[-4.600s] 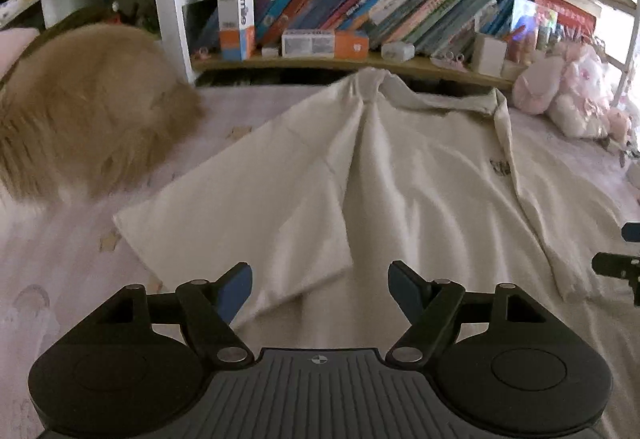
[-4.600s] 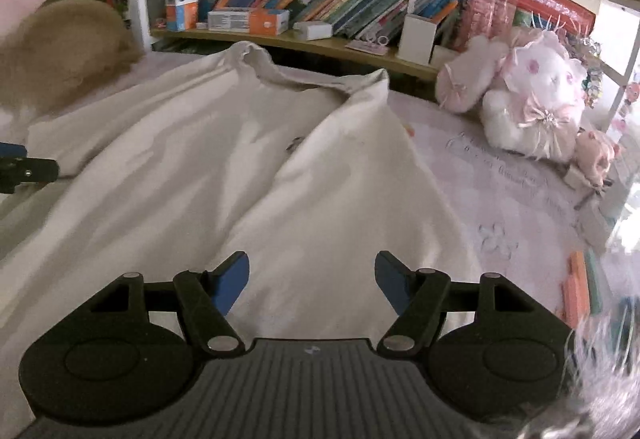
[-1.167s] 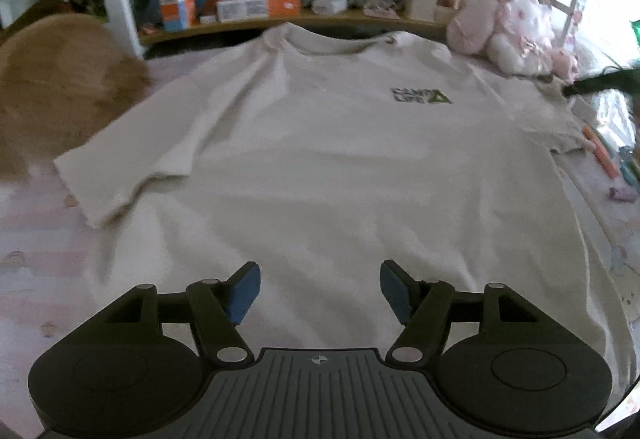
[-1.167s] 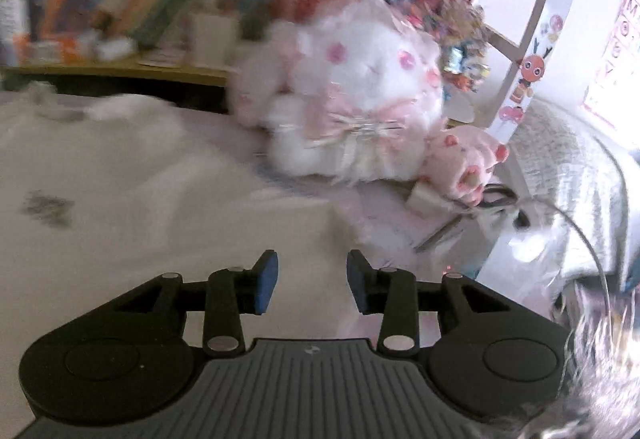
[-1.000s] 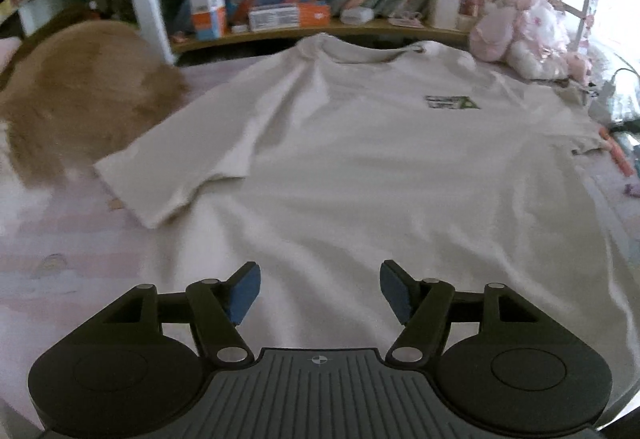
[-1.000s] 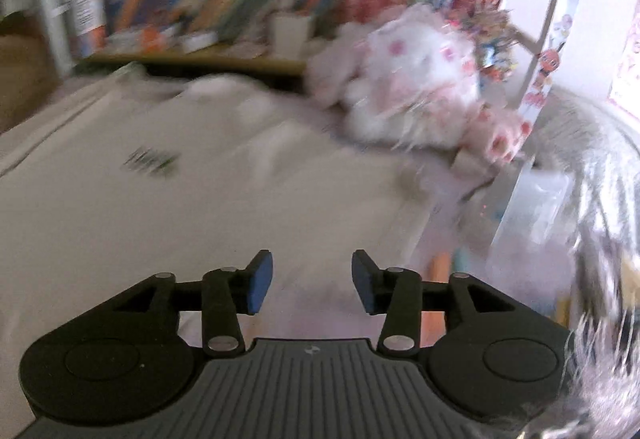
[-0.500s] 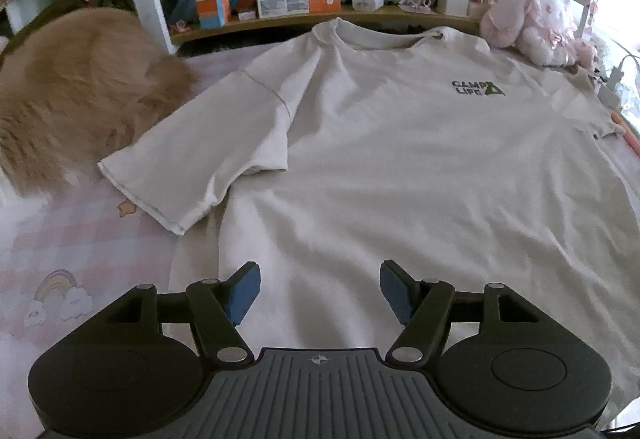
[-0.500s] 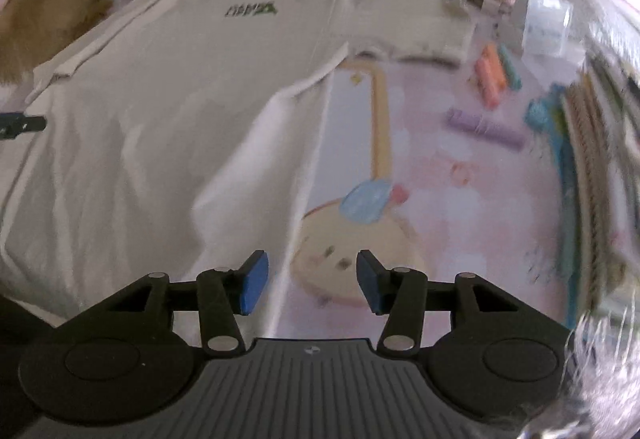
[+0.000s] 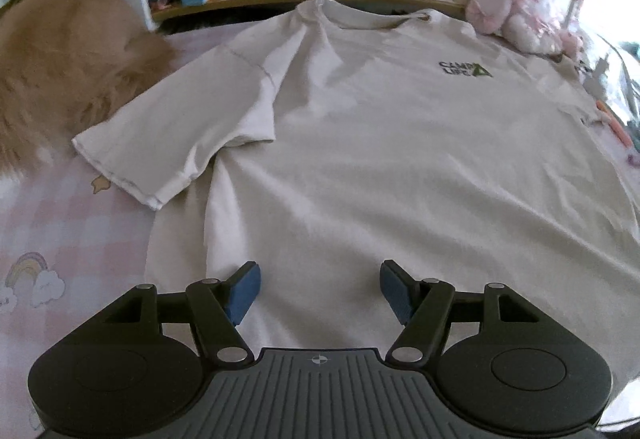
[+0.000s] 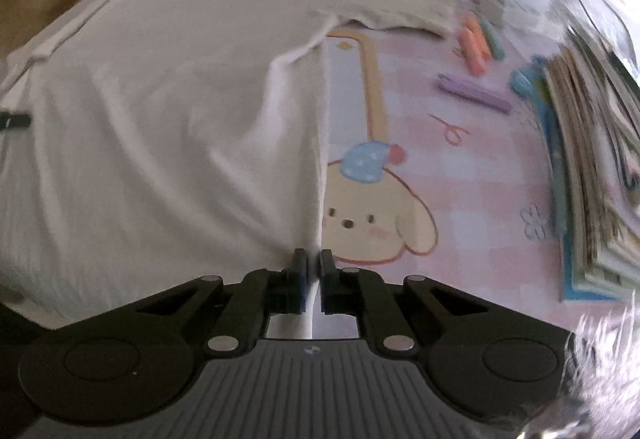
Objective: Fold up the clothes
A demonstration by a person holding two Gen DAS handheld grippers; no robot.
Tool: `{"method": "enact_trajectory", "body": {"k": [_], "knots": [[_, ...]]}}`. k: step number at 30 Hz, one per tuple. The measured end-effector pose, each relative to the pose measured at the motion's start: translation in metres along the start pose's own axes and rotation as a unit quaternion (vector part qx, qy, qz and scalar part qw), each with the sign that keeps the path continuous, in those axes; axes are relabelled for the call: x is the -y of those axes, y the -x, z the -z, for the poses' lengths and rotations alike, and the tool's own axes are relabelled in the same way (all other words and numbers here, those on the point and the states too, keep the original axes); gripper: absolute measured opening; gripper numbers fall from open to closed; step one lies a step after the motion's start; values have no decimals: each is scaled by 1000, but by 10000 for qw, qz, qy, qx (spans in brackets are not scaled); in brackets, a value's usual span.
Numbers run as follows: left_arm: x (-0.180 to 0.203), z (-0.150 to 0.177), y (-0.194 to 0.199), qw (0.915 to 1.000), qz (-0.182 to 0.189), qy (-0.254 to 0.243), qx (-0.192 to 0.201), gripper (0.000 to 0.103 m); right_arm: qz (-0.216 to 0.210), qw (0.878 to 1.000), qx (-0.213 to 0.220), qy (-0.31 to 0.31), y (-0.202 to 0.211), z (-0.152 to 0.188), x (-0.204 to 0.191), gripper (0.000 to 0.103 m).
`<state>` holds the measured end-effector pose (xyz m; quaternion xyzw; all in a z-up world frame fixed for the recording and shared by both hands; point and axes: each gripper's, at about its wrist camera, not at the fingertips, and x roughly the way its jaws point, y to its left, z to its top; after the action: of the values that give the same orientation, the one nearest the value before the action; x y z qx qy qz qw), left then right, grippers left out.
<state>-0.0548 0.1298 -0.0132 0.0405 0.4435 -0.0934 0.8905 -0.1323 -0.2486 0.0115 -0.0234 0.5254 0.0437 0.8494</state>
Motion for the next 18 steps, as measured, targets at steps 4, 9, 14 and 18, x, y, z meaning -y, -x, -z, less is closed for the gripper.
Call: {"method": "enact_trajectory", "body": {"k": [4,9,14,18], "knots": [[5,2,1,9998,9,-205,22,68,78,10000,-42,-12,1,0,1,6],[-2,2,4,9998,59,-184,-1,68,138,9998,-85,137,1,-2,-3,6],[-10,2,10,9999,79,-102,12,68,235,9996,-92,-137,2,-2,6,6],[-13,2,12,9999,60,-156,-1,68,227,9996,-144,-69,2,-3,5,6]]}}
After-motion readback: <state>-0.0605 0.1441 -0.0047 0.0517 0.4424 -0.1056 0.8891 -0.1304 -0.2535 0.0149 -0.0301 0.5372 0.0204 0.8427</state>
